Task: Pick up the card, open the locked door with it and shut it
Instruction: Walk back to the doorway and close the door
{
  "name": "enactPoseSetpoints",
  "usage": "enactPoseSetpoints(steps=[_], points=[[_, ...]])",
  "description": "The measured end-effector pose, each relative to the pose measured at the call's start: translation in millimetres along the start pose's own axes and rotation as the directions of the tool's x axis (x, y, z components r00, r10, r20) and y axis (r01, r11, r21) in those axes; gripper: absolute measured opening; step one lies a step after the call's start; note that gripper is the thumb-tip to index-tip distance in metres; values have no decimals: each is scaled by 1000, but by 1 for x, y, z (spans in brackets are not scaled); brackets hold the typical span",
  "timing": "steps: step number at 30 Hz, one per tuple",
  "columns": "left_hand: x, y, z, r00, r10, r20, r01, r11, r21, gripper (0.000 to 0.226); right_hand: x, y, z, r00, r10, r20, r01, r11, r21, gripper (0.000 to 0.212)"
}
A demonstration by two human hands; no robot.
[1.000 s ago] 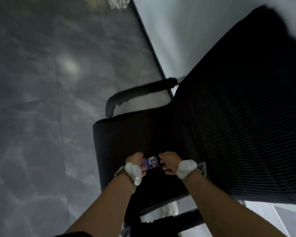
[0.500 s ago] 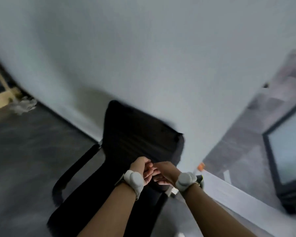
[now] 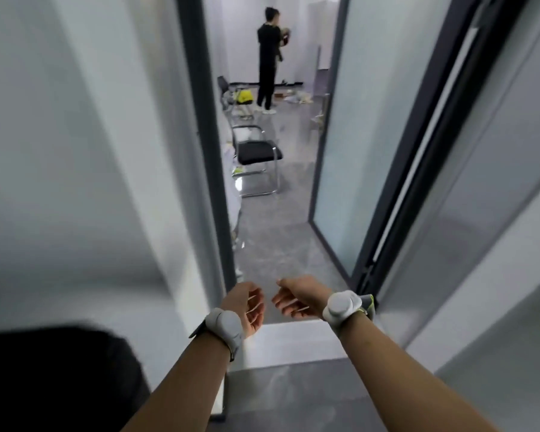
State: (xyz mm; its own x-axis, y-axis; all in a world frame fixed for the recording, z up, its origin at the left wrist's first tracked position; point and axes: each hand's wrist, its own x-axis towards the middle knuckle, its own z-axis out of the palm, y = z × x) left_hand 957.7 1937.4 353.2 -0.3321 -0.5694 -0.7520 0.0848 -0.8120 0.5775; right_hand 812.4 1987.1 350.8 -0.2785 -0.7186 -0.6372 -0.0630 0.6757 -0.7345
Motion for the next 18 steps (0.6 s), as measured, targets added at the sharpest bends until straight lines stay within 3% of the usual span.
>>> enactPoseSetpoints(steps=[9, 18], points=[[61, 23, 155, 997, -37, 65, 30, 993, 110, 14, 36, -5, -169, 996, 11, -83, -8, 999, 32, 50], [117, 69, 237, 992, -36, 122, 17, 988, 154, 12, 89, -41, -244, 989, 18, -144, -10, 998, 55, 52]])
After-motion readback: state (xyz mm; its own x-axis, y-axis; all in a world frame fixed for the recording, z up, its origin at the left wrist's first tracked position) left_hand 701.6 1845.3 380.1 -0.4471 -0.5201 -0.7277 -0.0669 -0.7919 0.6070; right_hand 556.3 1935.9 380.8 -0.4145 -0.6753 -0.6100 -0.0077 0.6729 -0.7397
